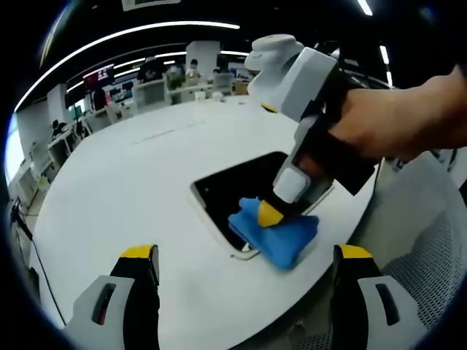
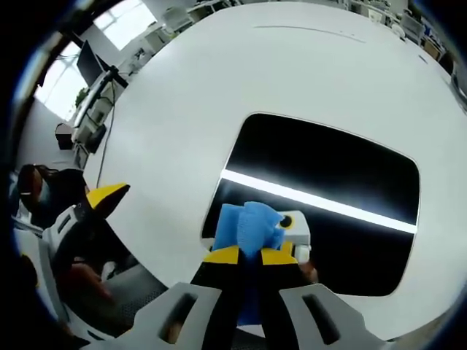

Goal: Wipe the mirror surface with the cleaning cloth until all visible marks leave the cleaned area.

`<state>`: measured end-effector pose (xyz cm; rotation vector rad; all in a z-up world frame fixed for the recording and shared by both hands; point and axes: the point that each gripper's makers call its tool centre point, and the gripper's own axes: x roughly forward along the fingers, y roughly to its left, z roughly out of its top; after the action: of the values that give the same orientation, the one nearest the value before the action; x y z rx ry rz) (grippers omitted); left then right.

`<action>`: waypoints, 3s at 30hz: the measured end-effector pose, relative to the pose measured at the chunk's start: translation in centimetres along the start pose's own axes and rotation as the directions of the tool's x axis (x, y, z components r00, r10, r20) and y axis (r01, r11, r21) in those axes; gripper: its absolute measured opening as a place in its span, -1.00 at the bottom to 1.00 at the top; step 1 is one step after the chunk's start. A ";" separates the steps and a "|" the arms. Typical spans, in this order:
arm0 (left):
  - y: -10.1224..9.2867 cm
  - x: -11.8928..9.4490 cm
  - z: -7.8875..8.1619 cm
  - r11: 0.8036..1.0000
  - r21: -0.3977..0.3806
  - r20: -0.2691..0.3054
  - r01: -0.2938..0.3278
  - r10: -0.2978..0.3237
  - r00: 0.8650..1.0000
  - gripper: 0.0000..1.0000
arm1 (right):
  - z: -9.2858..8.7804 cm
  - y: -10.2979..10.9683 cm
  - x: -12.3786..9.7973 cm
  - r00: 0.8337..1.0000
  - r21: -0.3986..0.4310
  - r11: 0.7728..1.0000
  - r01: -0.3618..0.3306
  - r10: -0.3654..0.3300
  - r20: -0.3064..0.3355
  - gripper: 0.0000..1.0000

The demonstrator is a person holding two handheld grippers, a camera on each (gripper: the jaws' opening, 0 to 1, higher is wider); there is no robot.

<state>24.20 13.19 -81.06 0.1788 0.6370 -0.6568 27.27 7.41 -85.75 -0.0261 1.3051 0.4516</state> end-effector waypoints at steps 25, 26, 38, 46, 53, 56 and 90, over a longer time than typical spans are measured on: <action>0.2 -0.1 0.1 1.000 -0.009 0.002 -0.009 0.009 1.000 0.99 | 0.5 0.8 0.5 1.000 -0.008 1.000 -0.018 0.018 -0.001 -0.96; 0.2 -0.1 0.1 1.000 -0.010 0.004 -0.009 0.009 1.000 0.99 | 0.5 0.9 0.5 1.000 -0.008 1.000 -0.017 0.017 -0.001 -0.96; 0.2 0.0 0.1 1.000 -0.007 0.003 -0.007 0.007 1.000 0.99 | 0.9 1.8 0.7 0.999 -0.011 0.999 -0.031 0.031 -0.009 -0.96; 0.2 0.0 0.1 1.000 -0.002 0.004 -0.009 0.009 1.000 0.99 | 1.6 1.7 0.8 0.999 0.000 1.000 -0.029 0.029 -0.018 -0.96; 0.4 0.1 0.3 1.000 -0.006 0.023 -0.014 0.015 1.000 0.99 | 2.4 1.5 0.9 0.999 0.000 1.000 -0.025 0.025 -0.029 -0.96; 0.5 0.0 0.1 1.000 -0.013 0.016 -0.016 0.016 1.000 0.99 | 2.7 1.3 0.9 0.999 0.002 1.000 -0.023 0.023 -0.031 -0.96; 1.3 0.1 0.0 0.999 -0.030 0.042 -0.027 0.028 0.999 0.99 | 7.8 -0.2 2.1 0.997 -0.035 0.997 -0.072 0.071 -0.029 -0.96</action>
<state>25.01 14.14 -81.17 0.1454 0.6021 -0.6225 34.91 9.97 -85.62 -0.0155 1.3281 0.5370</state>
